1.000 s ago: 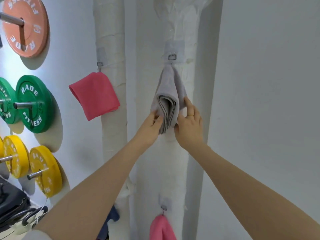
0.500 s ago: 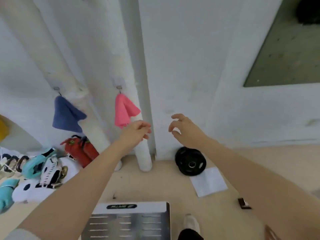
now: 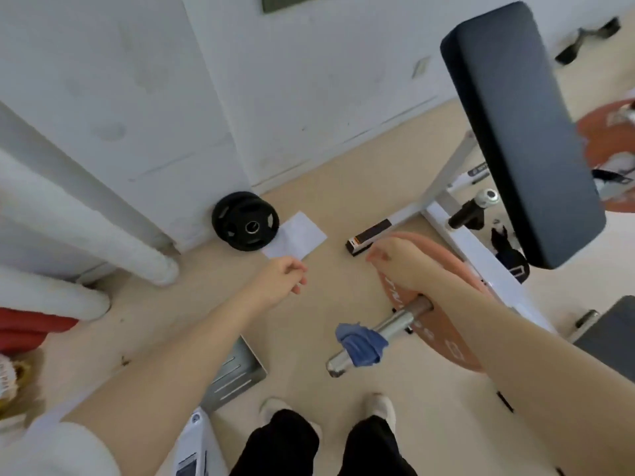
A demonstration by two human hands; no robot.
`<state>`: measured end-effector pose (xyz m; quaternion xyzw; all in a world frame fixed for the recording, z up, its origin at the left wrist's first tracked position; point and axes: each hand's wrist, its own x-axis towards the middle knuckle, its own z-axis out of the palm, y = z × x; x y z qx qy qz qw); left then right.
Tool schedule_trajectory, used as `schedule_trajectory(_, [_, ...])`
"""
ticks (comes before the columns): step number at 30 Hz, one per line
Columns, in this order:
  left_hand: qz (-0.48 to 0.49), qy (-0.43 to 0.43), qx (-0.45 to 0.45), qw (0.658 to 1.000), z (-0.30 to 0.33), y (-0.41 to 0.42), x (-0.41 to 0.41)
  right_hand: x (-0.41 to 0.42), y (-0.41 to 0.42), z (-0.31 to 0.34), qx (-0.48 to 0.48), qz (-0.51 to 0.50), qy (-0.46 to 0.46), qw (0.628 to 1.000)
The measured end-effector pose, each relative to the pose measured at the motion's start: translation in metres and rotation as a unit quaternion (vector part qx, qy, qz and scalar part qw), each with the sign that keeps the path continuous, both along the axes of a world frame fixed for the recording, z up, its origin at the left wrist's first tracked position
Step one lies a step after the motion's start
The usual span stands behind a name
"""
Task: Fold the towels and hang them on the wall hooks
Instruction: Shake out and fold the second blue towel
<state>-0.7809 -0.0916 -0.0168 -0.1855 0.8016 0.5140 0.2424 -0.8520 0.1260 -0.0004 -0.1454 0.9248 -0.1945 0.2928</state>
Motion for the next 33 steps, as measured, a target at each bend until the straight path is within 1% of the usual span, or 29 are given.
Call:
schedule_trajectory(2, [-0.01, -0.027, 0.004, 1.0, -0.025, 0.028, -0.001, 0.004, 0.026, -0.022, 0.014, 0.009, -0.033, 0.999])
schedule_trajectory(5, [0.01, -0.07, 0.01, 0.997, -0.076, 0.065, 0.004, 0.008, 0.058, -0.068, 0.026, 0.023, -0.08, 0.996])
schedule_trajectory(8, [0.058, -0.102, 0.013, 0.993, -0.132, 0.095, 0.012, 0.011, 0.079, -0.124, 0.046, 0.049, -0.125, 0.99])
schedule_trajectory(11, [0.124, -0.121, 0.012, 0.985, -0.181, 0.114, 0.023, 0.015, 0.083, -0.178, 0.055, 0.073, -0.152, 0.984])
schedule_trajectory(15, [0.195, -0.14, 0.012, 0.971, -0.231, 0.125, 0.044, 0.03, 0.076, -0.241, 0.064, 0.097, -0.155, 0.981])
schedule_trajectory(17, [0.225, -0.139, 0.012, 0.964, -0.246, 0.126, 0.053, 0.041, 0.072, -0.271, 0.091, 0.131, -0.138, 0.977])
schedule_trajectory(19, [0.247, -0.137, 0.02, 0.959, -0.256, 0.127, 0.059, 0.052, 0.069, -0.291, 0.117, 0.142, -0.124, 0.975])
schedule_trajectory(22, [0.258, -0.133, 0.024, 0.957, -0.27, 0.124, 0.064, 0.059, 0.064, -0.308, 0.118, 0.14, -0.084, 0.979])
schedule_trajectory(25, [0.261, -0.125, 0.018, 0.957, -0.279, 0.124, 0.063, 0.058, 0.057, -0.318, 0.141, 0.159, -0.04, 0.976])
schedule_trajectory(26, [0.26, -0.122, 0.017, 0.958, -0.279, 0.124, 0.062, 0.057, 0.053, -0.318, 0.142, 0.156, -0.051, 0.976])
schedule_trajectory(28, [0.26, -0.117, 0.018, 0.958, -0.276, 0.125, 0.061, 0.054, 0.048, -0.316, 0.117, 0.117, -0.11, 0.98])
schedule_trajectory(30, [0.259, -0.111, 0.023, 0.959, -0.266, 0.125, 0.059, 0.053, 0.048, -0.308, 0.05, 0.063, -0.151, 0.985])
schedule_trajectory(33, [0.247, -0.09, 0.016, 0.965, -0.244, 0.119, 0.053, 0.042, 0.045, -0.282, -0.027, 0.019, -0.178, 0.983])
